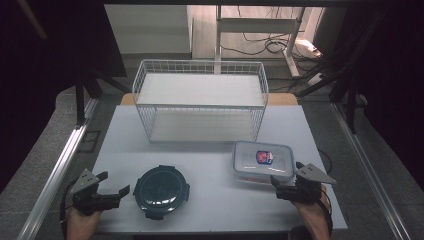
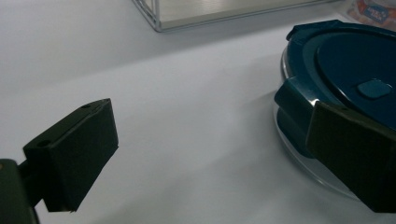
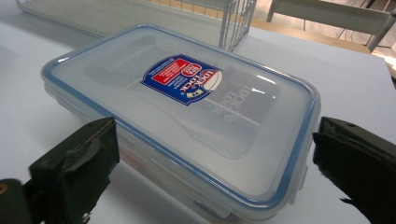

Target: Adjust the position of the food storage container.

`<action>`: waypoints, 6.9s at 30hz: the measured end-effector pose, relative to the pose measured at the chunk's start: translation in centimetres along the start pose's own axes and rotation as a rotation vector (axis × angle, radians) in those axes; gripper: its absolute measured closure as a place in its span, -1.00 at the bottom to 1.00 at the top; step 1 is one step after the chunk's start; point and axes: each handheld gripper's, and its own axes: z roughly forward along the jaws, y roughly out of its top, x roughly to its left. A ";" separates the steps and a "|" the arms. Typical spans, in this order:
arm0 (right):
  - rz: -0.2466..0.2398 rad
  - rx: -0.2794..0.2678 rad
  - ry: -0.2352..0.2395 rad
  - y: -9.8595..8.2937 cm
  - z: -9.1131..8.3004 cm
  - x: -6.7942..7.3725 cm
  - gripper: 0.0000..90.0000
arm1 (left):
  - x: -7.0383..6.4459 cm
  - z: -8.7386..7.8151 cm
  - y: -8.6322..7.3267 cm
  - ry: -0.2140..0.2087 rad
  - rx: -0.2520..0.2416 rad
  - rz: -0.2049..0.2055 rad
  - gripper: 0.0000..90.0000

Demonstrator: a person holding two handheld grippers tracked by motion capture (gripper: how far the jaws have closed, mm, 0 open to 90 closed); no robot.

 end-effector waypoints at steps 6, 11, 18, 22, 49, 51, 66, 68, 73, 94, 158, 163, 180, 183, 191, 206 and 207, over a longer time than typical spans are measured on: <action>-0.015 0.001 0.019 -0.1 -0.3 0.1 -0.88 | -0.2 0.1 0.2 -0.007 0.008 -0.005 -0.95; -0.028 0.010 0.025 -0.1 -0.2 0.2 -0.87 | 0.0 0.0 0.4 -0.005 0.015 -0.031 -0.96; -0.020 0.035 0.016 -0.1 0.0 0.3 -0.95 | -0.9 -0.7 1.4 0.006 0.013 -0.018 -0.81; -0.036 0.046 0.012 -0.1 0.1 0.4 -1.00 | -1.8 -1.4 2.2 -0.028 -0.005 0.013 -0.63; -0.095 0.074 -0.049 -0.1 0.1 0.7 -0.96 | -13.7 1.8 4.1 -0.337 0.077 0.159 1.00; -0.110 0.077 -0.052 -0.1 0.1 0.8 -0.95 | -14.4 2.3 3.9 -0.342 0.100 0.180 1.00; -0.132 0.088 -0.052 -0.2 0.2 0.9 -0.94 | -16.1 3.2 2.7 -0.298 0.174 0.181 1.00; -0.132 0.086 -0.054 -0.2 0.1 0.9 -0.93 | -15.6 3.3 2.7 -0.311 0.172 0.166 1.00; -0.132 0.094 -0.053 -0.3 0.2 0.9 -0.92 | -14.3 3.7 3.0 -0.278 0.158 0.154 1.00; -0.140 0.081 -0.084 -0.2 0.1 1.0 -0.85 | -11.9 7.0 6.6 -0.128 0.154 0.109 1.00; 0.148 0.270 -0.125 2.1 3.9 -8.1 0.99 | -5.9 8.7 5.3 -0.129 0.127 0.039 0.00; 0.159 0.285 -0.067 2.1 5.1 -8.3 0.99 | -6.2 9.0 5.2 -0.140 0.123 0.045 0.13; 0.079 0.288 0.094 3.7 7.3 -1.6 0.99 | -6.1 9.6 5.1 -0.180 0.093 0.001 0.31; 0.062 0.285 0.128 3.9 7.7 -0.2 0.99 | -6.4 9.8 5.2 -0.188 0.098 0.010 0.34; 0.020 0.289 0.211 4.1 8.6 3.2 0.99 | -7.2 10.6 5.1 -0.200 0.123 0.044 0.42; -0.021 0.322 0.271 3.9 9.3 5.9 0.99 | -9.6 9.8 4.7 -0.216 0.200 0.119 0.90; -0.017 0.321 0.273 3.8 9.3 5.9 0.99 | -9.8 9.6 4.7 -0.213 0.203 0.120 0.90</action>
